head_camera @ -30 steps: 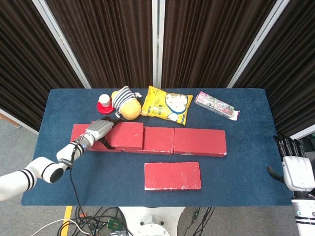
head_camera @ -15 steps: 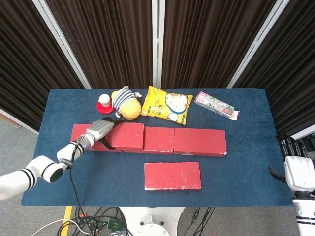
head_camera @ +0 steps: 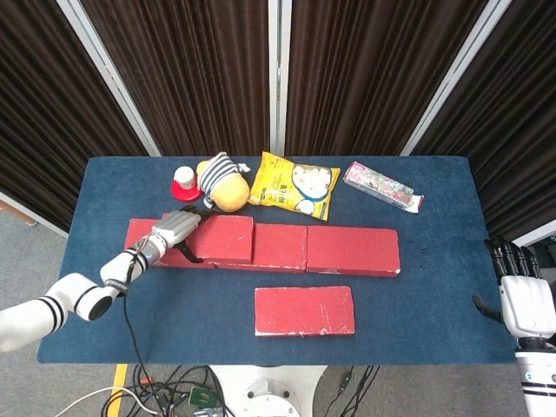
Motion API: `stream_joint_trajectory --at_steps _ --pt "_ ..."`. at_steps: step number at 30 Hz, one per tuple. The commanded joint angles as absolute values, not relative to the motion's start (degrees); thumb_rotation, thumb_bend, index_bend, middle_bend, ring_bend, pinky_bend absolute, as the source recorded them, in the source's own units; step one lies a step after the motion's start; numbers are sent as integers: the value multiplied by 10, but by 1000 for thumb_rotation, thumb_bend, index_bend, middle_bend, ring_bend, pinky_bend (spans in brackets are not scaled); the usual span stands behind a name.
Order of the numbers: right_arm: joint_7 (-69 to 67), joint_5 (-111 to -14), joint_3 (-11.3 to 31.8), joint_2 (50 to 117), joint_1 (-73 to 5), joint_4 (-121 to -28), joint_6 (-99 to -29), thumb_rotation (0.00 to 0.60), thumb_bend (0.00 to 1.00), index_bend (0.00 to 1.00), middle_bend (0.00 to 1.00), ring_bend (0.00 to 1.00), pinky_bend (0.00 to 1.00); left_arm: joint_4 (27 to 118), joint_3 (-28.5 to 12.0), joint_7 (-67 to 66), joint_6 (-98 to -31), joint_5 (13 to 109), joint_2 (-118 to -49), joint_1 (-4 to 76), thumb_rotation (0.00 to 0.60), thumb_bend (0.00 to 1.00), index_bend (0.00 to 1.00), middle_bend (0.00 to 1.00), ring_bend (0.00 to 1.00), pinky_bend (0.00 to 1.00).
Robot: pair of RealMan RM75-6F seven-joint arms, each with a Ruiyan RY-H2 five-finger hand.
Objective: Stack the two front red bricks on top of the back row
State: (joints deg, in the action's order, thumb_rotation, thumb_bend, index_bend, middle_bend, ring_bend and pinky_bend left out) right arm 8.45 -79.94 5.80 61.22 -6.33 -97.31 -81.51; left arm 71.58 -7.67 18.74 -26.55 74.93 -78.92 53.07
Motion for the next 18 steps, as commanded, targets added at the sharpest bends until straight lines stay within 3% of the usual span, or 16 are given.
stream_joint_trajectory --at_steps 1,18 --pt "86 -798 57 613 -64 -973 -813 600 152 0 0 0 0 712 -74 196 -264 752 -791 530 600 171 84 193 156 16" --pt "87 -792 57 613 -64 -973 -811 600 153 0 0 0 0 719 -69 215 -283 768 -786 528 600 171 100 196 156 16"
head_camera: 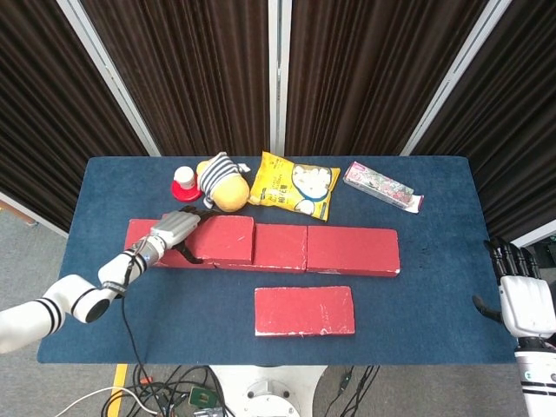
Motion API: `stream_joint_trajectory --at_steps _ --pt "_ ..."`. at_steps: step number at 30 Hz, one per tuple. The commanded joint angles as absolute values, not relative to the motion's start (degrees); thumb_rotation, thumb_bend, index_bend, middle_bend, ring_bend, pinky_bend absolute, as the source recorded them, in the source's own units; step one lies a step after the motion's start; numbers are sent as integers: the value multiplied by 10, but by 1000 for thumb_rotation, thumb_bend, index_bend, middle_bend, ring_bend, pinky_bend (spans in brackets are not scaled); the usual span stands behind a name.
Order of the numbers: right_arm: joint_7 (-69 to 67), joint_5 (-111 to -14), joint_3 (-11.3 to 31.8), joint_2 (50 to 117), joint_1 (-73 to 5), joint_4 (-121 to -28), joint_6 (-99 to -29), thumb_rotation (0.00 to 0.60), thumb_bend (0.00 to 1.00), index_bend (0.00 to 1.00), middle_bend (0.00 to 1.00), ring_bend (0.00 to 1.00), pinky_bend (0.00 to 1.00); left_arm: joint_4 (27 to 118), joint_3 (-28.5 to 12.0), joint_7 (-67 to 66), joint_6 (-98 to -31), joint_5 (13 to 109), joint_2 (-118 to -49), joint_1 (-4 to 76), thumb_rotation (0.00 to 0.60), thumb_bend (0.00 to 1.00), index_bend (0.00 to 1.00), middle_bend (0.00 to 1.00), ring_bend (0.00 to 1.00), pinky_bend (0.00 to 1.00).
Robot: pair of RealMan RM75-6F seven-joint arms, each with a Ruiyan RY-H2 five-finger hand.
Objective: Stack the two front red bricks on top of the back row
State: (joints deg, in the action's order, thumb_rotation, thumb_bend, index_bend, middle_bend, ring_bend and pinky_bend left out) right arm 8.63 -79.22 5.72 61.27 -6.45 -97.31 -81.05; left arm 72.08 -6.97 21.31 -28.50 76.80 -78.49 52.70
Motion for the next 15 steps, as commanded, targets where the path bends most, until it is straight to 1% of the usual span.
stream_joint_trajectory --at_steps 1,8,15 --pt "87 -793 57 612 -65 -973 -811 600 153 0 0 0 0 718 -67 215 -282 768 -787 529 600 171 105 196 156 16" --pt "87 -790 56 613 -67 -974 -803 600 153 0 0 0 0 709 -62 216 -277 764 -794 530 600 171 111 196 153 16" --pt "87 -786 56 611 -67 -975 -802 600 153 0 0 0 0 707 -61 213 -284 762 -798 527 600 171 103 172 105 16"
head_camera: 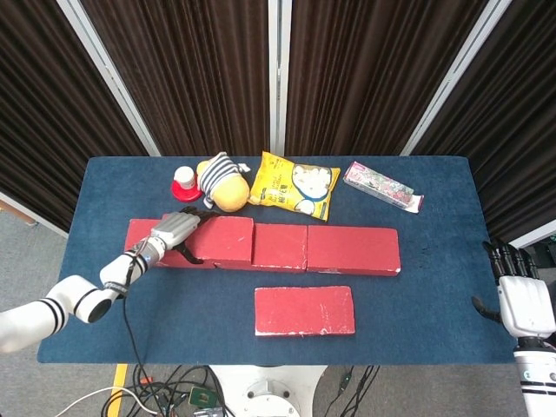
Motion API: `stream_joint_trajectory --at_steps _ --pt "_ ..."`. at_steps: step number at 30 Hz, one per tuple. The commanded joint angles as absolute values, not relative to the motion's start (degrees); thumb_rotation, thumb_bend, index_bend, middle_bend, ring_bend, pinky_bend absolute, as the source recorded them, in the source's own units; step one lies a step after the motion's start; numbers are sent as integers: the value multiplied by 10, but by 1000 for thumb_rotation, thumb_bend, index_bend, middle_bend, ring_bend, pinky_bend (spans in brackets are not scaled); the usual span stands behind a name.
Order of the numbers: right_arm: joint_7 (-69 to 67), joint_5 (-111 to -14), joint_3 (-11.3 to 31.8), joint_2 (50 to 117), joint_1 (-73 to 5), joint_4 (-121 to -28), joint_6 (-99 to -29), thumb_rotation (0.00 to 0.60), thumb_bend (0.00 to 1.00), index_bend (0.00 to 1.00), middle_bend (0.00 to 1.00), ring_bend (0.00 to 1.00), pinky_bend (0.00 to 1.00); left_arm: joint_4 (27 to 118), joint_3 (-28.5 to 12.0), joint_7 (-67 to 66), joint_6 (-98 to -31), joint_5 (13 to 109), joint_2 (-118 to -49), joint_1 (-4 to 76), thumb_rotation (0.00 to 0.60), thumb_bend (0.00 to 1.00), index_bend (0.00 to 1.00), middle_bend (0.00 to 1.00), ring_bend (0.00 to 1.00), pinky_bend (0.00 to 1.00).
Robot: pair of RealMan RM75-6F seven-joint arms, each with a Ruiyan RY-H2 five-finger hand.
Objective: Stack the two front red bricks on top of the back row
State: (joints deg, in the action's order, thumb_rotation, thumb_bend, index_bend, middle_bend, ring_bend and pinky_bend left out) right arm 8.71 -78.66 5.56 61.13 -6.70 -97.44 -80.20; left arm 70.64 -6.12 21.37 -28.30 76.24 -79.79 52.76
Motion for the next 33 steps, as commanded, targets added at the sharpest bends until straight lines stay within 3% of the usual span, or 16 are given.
stream_joint_trajectory --at_steps 1,6,12,33 --pt "87 -786 56 611 -68 -975 -801 600 153 0 0 0 0 708 -61 212 -285 761 -798 527 600 171 100 164 94 16" --pt "88 -787 55 612 -68 -976 -800 600 154 0 0 0 0 711 -62 209 -286 756 -797 527 600 167 84 86 17 15" --pt "84 -780 57 610 -69 -974 -796 600 153 0 0 0 0 713 -62 207 -284 750 -795 526 600 153 68 0 0 2" --pt "79 -777 55 609 -68 -970 -793 600 154 0 0 0 0 732 -61 202 -288 748 -785 525 600 125 30 0 0 0"
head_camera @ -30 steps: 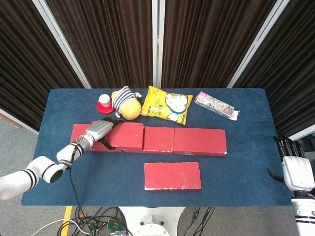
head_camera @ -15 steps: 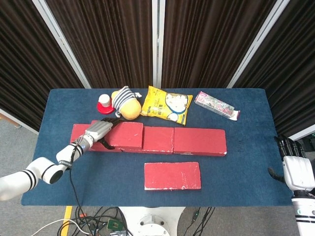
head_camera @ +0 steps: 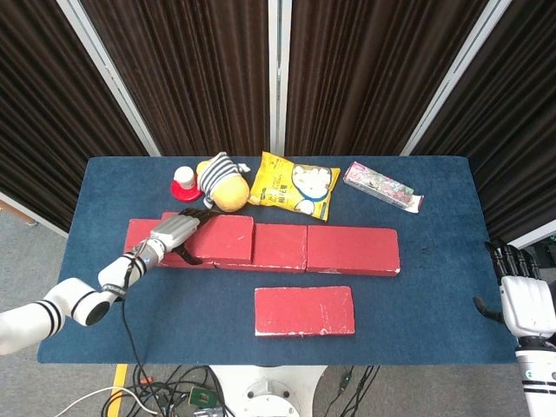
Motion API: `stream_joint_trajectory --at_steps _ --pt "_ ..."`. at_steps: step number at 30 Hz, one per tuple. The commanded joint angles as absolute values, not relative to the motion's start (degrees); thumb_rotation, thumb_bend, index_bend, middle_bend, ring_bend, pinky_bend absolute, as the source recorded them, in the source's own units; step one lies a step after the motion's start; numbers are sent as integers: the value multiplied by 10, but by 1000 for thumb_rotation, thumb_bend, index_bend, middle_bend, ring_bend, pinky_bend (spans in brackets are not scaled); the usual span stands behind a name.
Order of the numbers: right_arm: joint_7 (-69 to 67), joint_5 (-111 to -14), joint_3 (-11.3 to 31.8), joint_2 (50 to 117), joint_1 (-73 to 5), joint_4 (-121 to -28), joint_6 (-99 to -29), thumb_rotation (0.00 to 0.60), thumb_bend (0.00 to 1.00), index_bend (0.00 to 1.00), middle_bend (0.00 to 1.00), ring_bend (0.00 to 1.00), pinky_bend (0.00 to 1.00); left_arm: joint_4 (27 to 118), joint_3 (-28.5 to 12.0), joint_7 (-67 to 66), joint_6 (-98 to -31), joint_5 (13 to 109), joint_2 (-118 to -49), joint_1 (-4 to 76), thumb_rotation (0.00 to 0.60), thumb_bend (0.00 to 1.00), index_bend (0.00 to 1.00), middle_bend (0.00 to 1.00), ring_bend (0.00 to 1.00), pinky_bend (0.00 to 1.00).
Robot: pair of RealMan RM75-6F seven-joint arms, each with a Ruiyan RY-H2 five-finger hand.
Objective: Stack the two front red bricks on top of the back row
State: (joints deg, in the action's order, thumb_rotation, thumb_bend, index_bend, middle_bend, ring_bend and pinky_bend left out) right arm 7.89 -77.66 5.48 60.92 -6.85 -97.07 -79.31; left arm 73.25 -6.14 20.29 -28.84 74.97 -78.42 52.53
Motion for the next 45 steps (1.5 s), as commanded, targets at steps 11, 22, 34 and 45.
stream_joint_trajectory --at_steps 11,22,34,45 --pt "77 -778 55 611 -68 -970 -796 600 154 0 0 0 0 742 -63 197 -288 746 -778 526 600 126 30 0 0 0" --pt "78 -776 56 611 -70 -971 -793 600 155 0 0 0 0 747 -61 193 -283 742 -773 527 600 125 30 0 0 0" --pt "81 -773 56 609 -70 -975 -793 600 158 0 0 0 0 752 -62 189 -285 744 -769 528 600 125 30 13 0 0" --pt "81 -770 56 609 -69 -974 -792 600 158 0 0 0 0 755 -60 192 -280 747 -766 529 600 125 30 94 0 0"
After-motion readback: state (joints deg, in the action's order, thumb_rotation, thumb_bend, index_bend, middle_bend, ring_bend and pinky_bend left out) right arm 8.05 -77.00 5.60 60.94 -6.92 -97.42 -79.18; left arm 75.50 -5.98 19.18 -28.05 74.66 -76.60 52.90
